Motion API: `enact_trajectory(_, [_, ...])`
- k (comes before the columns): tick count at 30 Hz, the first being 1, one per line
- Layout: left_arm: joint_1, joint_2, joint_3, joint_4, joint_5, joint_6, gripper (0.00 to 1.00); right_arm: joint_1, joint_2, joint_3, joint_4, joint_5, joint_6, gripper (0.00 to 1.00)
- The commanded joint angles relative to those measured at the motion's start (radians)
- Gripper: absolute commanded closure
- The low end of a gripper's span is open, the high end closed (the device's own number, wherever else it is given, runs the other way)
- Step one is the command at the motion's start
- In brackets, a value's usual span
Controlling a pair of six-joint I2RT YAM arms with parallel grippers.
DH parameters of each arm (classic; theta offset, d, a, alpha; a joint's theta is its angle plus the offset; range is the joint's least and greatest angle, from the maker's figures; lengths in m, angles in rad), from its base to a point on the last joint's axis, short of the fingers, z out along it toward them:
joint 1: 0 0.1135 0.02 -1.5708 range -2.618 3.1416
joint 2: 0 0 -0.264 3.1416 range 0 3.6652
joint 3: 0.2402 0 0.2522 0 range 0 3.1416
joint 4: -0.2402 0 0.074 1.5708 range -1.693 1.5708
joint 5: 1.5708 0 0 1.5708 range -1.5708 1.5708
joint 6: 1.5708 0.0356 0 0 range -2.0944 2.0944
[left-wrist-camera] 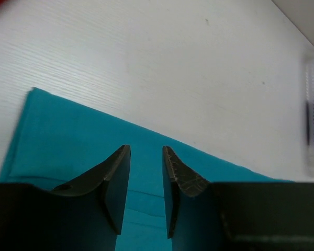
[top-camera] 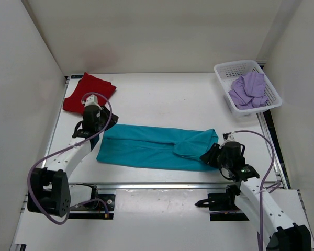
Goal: Fold and stack the t-shirts
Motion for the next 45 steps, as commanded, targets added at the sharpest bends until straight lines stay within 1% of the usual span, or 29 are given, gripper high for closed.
enact_trajectory(1, [-0.066, -0.034, -0.013, 0.075, -0.017, -0.03, 0.59, 0.02, -0.012, 0.135, -0.027, 0.072, -0.03, 0.73])
enact_trajectory(2, [-0.106, -0.03, -0.028, 0.084, -0.017, -0.025, 0.59, 0.023, -0.002, 0.152, -0.027, 0.068, -0.033, 0.73])
enact_trajectory(4, [-0.176, -0.015, -0.027, 0.11, -0.075, -0.019, 0.58, 0.024, 0.068, 0.187, 0.029, 0.038, -0.05, 0.8])
enact_trajectory(5, [-0.222, 0.013, -0.016, 0.109, -0.084, -0.01, 0.59, 0.032, 0.093, 0.189, 0.068, 0.002, -0.05, 0.88])
enact_trajectory(6, [-0.261, 0.044, -0.019, 0.124, -0.087, -0.008, 0.59, 0.046, 0.162, 0.208, 0.109, -0.01, -0.05, 0.97])
enact_trajectory(7, [-0.273, 0.057, -0.01, 0.125, -0.07, -0.002, 0.6, 0.072, 0.232, 0.221, 0.132, -0.01, -0.059, 1.0])
enact_trajectory(8, [-0.298, 0.093, -0.001, 0.133, -0.064, -0.007, 0.6, 0.114, 0.3, 0.232, 0.17, 0.025, -0.068, 1.0])
enact_trajectory(9, [-0.319, 0.129, 0.001, 0.147, -0.043, -0.01, 0.6, 0.154, 0.334, 0.265, 0.177, 0.061, -0.075, 1.0])
enact_trajectory(10, [-0.33, 0.146, 0.007, 0.152, -0.021, -0.008, 0.61, 0.175, 0.397, 0.296, 0.177, 0.065, -0.09, 1.0])
enact_trajectory(11, [-0.336, 0.175, 0.016, 0.161, -0.021, -0.001, 0.61, 0.184, 0.449, 0.304, 0.188, 0.083, -0.09, 1.0])
enact_trajectory(12, [-0.36, 0.199, 0.021, 0.159, 0.003, -0.001, 0.62, 0.19, 0.458, 0.304, 0.203, 0.089, -0.089, 1.0])
enact_trajectory(13, [-0.37, 0.217, 0.027, 0.156, -0.001, 0.01, 0.61, 0.172, 0.477, 0.292, 0.205, 0.08, -0.085, 1.0])
enact_trajectory(16, [-0.391, 0.246, 0.036, 0.161, -0.001, 0.03, 0.61, 0.164, 0.46, 0.24, 0.214, 0.091, -0.066, 1.0])
enact_trajectory(17, [-0.381, 0.254, 0.025, 0.173, 0.005, 0.021, 0.62, 0.153, 0.448, 0.229, 0.199, 0.086, -0.073, 1.0])
enact_trajectory(18, [-0.368, 0.269, 0.016, 0.193, 0.025, 0.019, 0.61, 0.141, 0.446, 0.21, 0.197, 0.079, -0.073, 1.0])
enact_trajectory(20, [-0.35, 0.297, 0.027, 0.199, 0.042, 0.006, 0.61, 0.133, 0.417, 0.175, 0.183, 0.076, -0.061, 1.0])
enact_trajectory(22, [-0.335, 0.335, 0.03, 0.211, 0.077, -0.007, 0.61, 0.161, 0.396, 0.163, 0.172, 0.079, -0.047, 1.0])
enact_trajectory(25, [-0.29, 0.348, 0.008, 0.242, 0.108, -0.034, 0.62, 0.179, 0.37, 0.132, 0.146, 0.102, -0.044, 1.0])
enact_trajectory(27, [-0.27, 0.355, -0.001, 0.253, 0.111, -0.047, 0.63, 0.163, 0.356, 0.124, 0.143, 0.045, -0.039, 1.0])
enact_trajectory(28, [-0.264, 0.357, -0.005, 0.259, 0.126, -0.054, 0.63, 0.162, 0.35, 0.118, 0.133, 0.04, -0.038, 1.0])
enact_trajectory(31, [-0.253, 0.337, -0.013, 0.265, 0.126, -0.062, 0.63, 0.222, 0.322, 0.126, 0.093, 0.036, -0.018, 1.0])
enact_trajectory(33, [-0.241, 0.329, -0.021, 0.271, 0.129, -0.07, 0.63, 0.23, 0.313, 0.132, 0.07, -0.001, -0.023, 1.0])
enact_trajectory(35, [-0.235, 0.309, -0.03, 0.28, 0.151, -0.083, 0.63, 0.206, 0.311, 0.169, 0.036, -0.026, -0.05, 1.0])
enact_trajectory(37, [-0.233, 0.289, -0.018, 0.276, 0.143, -0.082, 0.63, 0.184, 0.279, 0.202, 0.01, -0.009, -0.067, 1.0])
enact_trajectory(39, [-0.258, 0.269, -0.002, 0.259, 0.125, -0.074, 0.63, 0.108, 0.265, 0.224, 0.011, -0.013, -0.09, 1.0])
enact_trajectory(42, [-0.313, 0.28, 0.039, 0.224, 0.102, -0.05, 0.63, 0.006, 0.285, 0.21, 0.097, -0.088, -0.081, 1.0])
enact_trajectory(43, [-0.319, 0.288, 0.05, 0.221, 0.092, -0.038, 0.62, -0.005, 0.302, 0.198, 0.114, -0.092, -0.078, 1.0])
enact_trajectory(45, [-0.324, 0.333, 0.064, 0.222, 0.108, -0.047, 0.62, -0.008, 0.348, 0.206, 0.16, -0.049, -0.072, 1.0])
